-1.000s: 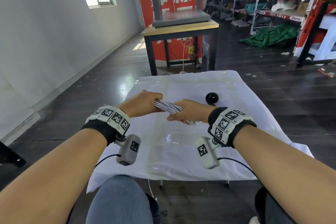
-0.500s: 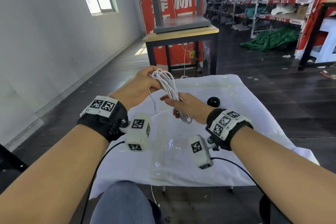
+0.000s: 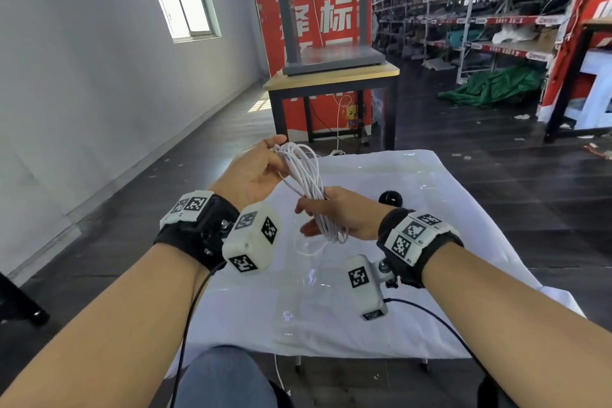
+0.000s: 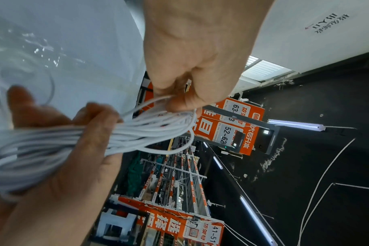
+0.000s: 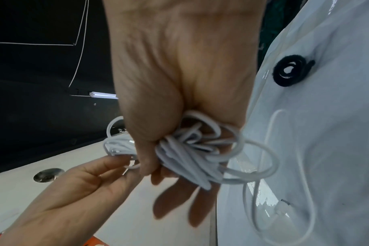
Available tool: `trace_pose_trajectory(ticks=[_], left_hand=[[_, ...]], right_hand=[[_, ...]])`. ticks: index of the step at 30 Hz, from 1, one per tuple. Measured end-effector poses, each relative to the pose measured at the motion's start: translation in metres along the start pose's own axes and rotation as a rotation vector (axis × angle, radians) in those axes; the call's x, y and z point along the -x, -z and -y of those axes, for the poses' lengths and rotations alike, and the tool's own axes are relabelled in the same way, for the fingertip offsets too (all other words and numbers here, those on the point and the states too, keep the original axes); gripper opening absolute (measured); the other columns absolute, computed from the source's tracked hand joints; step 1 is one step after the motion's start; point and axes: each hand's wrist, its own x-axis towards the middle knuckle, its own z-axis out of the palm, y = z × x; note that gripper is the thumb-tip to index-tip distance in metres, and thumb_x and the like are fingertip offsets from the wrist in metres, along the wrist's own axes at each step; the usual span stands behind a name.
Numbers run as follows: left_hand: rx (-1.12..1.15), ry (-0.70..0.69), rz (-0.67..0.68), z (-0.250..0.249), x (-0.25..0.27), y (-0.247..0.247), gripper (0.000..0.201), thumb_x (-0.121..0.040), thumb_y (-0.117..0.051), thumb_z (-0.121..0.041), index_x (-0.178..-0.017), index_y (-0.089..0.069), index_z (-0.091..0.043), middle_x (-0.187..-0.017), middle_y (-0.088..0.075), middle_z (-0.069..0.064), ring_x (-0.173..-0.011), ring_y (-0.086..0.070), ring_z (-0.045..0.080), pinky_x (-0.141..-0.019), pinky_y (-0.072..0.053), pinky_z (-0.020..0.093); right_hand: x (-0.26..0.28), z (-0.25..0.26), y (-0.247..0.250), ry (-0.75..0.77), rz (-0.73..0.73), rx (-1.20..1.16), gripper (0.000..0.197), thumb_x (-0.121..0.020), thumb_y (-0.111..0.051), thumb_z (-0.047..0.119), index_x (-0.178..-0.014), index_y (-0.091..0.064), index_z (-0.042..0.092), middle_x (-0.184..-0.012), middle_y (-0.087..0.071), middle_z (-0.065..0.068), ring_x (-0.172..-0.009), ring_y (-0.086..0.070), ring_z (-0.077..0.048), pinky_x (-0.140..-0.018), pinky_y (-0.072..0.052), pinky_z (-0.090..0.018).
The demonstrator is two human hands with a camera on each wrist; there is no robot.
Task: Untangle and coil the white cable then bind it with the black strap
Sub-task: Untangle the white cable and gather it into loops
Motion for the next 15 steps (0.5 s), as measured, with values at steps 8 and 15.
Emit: trace_pose_trajectory(ticks=[8, 15], left_hand=[[-0.279, -0.001, 0.141, 0.027, 0.010, 0.015, 0.040, -0.086, -0.060, 0.005, -0.118, -0.058, -0.018, -0.121, -0.063, 0.005, -0.111, -0.062, 0.019, -0.096, -0.049, 0.032], [-0.678, 0.172, 0.423, 0.073, 0.029, 0.037, 0.021, -0.094, -0.057, -0.012, -0.112, -0.065, -0.019, -0.109, -0.071, -0.002, -0.109, -0.062, 0.010, -0.102, -0.042, 0.032]], right_hand=[[-0.005, 0.001, 0.003, 0.076, -0.274, -0.195, 0.019, -0.099, -0.049, 0.019, -0.083, -0.049, 0.008, -0.061, -0.046, -0.004, -0.044, -0.048, -0.011, -0.047, -0.047, -0.023], [-0.012, 0.009, 0.002, 0.134, -0.398, -0.436, 0.021, -0.099, -0.048, 0.020, -0.081, -0.047, 0.010, -0.058, -0.039, 0.000, -0.040, -0.039, -0.006, -0.041, -0.040, -0.018]])
